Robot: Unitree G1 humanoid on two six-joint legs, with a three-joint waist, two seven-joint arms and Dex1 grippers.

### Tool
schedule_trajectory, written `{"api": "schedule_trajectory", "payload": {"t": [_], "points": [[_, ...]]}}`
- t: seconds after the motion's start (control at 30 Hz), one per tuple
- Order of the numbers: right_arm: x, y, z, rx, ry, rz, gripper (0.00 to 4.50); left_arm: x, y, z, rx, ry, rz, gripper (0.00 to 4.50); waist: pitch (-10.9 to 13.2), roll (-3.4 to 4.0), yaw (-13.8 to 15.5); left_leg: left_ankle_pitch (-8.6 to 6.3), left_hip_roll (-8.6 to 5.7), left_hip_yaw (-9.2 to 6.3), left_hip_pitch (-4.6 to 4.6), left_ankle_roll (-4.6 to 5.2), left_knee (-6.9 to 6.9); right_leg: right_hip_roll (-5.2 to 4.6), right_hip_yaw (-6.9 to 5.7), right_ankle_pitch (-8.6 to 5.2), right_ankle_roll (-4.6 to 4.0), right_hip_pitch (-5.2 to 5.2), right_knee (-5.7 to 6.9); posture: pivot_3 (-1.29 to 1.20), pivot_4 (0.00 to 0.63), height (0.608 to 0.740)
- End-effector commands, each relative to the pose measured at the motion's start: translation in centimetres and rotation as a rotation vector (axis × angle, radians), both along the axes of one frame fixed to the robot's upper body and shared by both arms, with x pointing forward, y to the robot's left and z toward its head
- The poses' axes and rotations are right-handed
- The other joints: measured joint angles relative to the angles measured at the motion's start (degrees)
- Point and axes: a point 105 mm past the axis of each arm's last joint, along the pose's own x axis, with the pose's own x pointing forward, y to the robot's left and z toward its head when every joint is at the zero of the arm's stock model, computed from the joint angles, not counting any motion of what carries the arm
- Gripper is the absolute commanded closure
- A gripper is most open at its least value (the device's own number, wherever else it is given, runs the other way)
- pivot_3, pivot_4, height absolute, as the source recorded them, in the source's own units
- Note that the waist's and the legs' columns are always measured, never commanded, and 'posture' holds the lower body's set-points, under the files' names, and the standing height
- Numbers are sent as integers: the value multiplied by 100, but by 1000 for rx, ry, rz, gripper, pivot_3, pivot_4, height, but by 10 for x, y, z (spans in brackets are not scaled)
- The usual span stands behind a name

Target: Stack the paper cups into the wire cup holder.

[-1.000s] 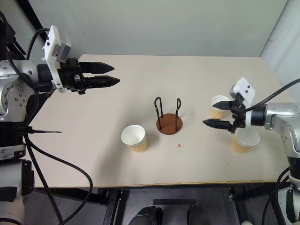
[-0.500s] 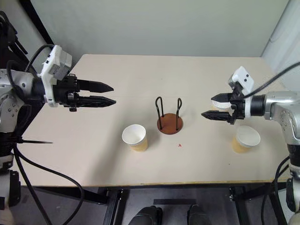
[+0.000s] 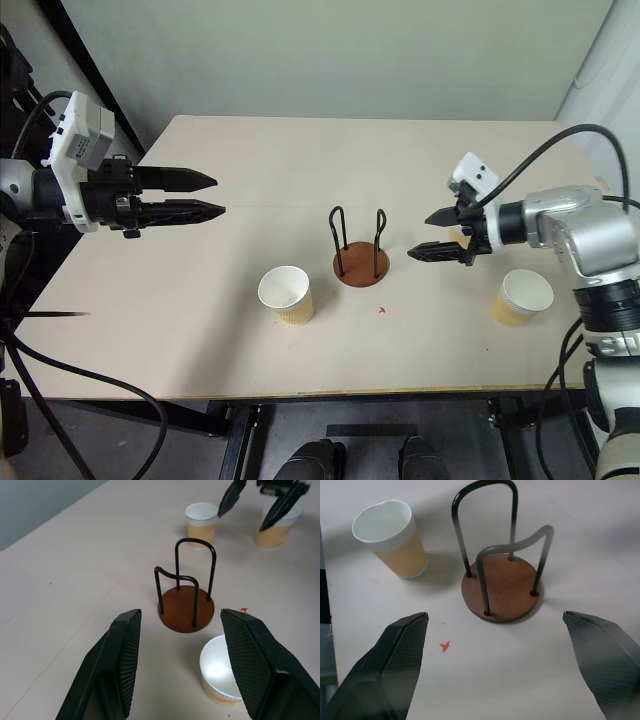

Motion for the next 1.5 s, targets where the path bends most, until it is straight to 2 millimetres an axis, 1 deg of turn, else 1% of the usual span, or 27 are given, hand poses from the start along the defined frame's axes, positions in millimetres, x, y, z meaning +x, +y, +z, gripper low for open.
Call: {"api": "schedule_trajectory", "payload": {"t": [0.03,0.17,0.27,0.43,0.87,1.03,1.1,1.17,1.23,1.27,1.47,1.5], "points": [[5,3,6,-11,-55,-5,0,-6,-2,17,16,-76,-16,1815,0,0,1,0,0,0,-1,0,-1,0,0,0,-1,-2,1,0,150,740],[9,7,-9,-15,-34,-8,0,-6,-1,20,22,-87,-16,1815,0,0,0,0,0,-3,-1,0,-1,0,-3,1,-3,-1,1,0,150,740],[13,10,-17,-14,-22,-14,0,-6,-1,21,25,-90,-17,1815,0,0,-5,0,0,-2,-1,0,-1,0,-3,2,-3,-2,1,0,150,740],[15,14,-22,-9,-16,-12,0,-6,0,22,28,-96,-14,1815,0,0,-6,0,0,-3,-2,-1,-1,0,-3,2,-4,-2,1,0,150,740],[26,46,-17,55,-51,13,0,-6,4,26,31,-110,8,1815,0,0,-21,0,1,-4,-2,-1,-3,1,-5,4,-11,-6,2,0,150,740],[28,51,-14,64,-59,17,0,-6,5,26,33,-114,12,1815,0,0,-18,1,0,-7,-7,-3,-4,1,-8,4,-15,-9,1,0,150,740],[30,52,-14,67,-62,13,372,-6,5,26,32,-114,14,1766,0,0,-21,1,0,-7,-7,-4,-4,1,-8,4,-16,-10,1,0,150,740],[31,54,-14,72,-63,9,897,-6,5,26,31,-113,14,1766,0,0,-24,2,1,-7,-8,-6,-7,1,-8,4,-16,-13,3,0,150,740],[31,57,-13,80,-63,6,1683,-5,5,25,28,-112,15,1766,0,0,-23,3,1,-10,-8,-7,-9,1,-10,4,-17,-14,3,0,150,740],[31,58,-13,83,-62,5,1956,-4,5,25,27,-111,14,1766,0,0,-23,3,1,-10,-8,-8,-9,1,-11,4,-17,-14,3,0,150,740],[27,59,-13,87,-59,7,4282,-3,4,22,23,-102,8,1766,0,0,-22,4,1,-10,-9,-9,-9,1,-11,4,-19,-14,2,0,150,740],[26,58,-12,87,-57,6,4447,-3,3,22,21,-100,6,1766,0,0,-23,4,1,-10,-9,-10,-9,1,-11,4,-19,-14,2,0,150,740]]}}
